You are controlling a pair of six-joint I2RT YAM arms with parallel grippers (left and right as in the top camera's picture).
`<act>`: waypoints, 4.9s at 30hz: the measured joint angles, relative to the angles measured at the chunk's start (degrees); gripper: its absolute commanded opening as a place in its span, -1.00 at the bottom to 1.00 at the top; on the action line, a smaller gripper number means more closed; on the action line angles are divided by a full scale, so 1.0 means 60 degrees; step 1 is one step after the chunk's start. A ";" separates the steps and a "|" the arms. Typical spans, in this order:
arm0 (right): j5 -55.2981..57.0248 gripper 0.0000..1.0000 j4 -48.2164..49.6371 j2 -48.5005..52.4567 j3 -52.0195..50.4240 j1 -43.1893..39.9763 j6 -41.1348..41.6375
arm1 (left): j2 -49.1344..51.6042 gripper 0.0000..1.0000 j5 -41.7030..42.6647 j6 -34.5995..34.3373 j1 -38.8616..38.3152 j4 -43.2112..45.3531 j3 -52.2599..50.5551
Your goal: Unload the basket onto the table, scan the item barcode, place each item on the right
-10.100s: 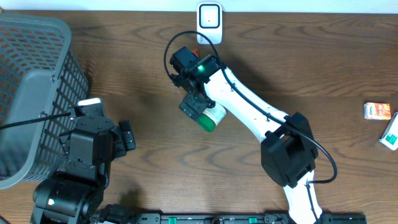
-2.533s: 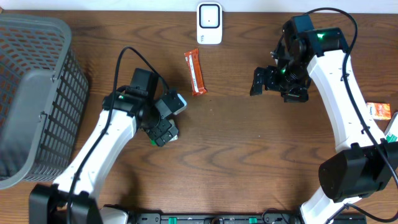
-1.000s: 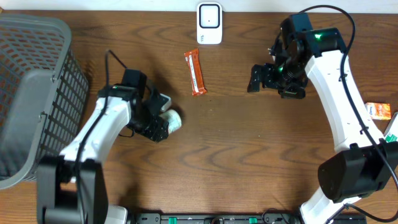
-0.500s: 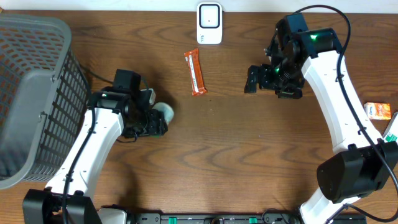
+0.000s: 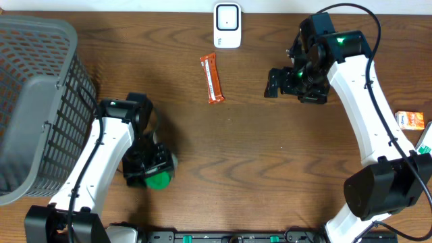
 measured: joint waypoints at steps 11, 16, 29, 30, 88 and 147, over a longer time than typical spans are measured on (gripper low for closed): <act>0.0000 0.99 0.0025 0.0000 0.0000 0.0000 -0.0011 | 0.0299 0.04 0.0189 0.0113 0.0000 -0.0474 0.0000; 0.0000 0.99 0.0051 0.0000 0.0000 0.0000 -0.0011 | 0.1647 0.04 0.0634 0.0481 -0.0004 0.0113 0.0000; 0.0000 0.99 0.0186 0.0000 0.0000 0.0000 -0.0015 | 0.2871 0.12 0.1060 0.0889 -0.0576 0.0710 0.1585; 0.0000 0.99 0.0182 0.0000 0.0000 0.0000 -0.0015 | 0.2962 0.12 0.1078 0.0885 -0.0576 0.0743 0.1774; -0.0040 0.99 0.0670 0.0004 -0.1701 0.2313 0.1887 | -0.0678 0.99 -0.1089 0.1501 -0.0503 0.0674 0.3767; -0.0280 0.03 0.4834 0.3180 -0.2065 0.8881 1.3704 | -0.4663 0.96 -0.1548 0.2262 0.3570 -0.0565 0.3770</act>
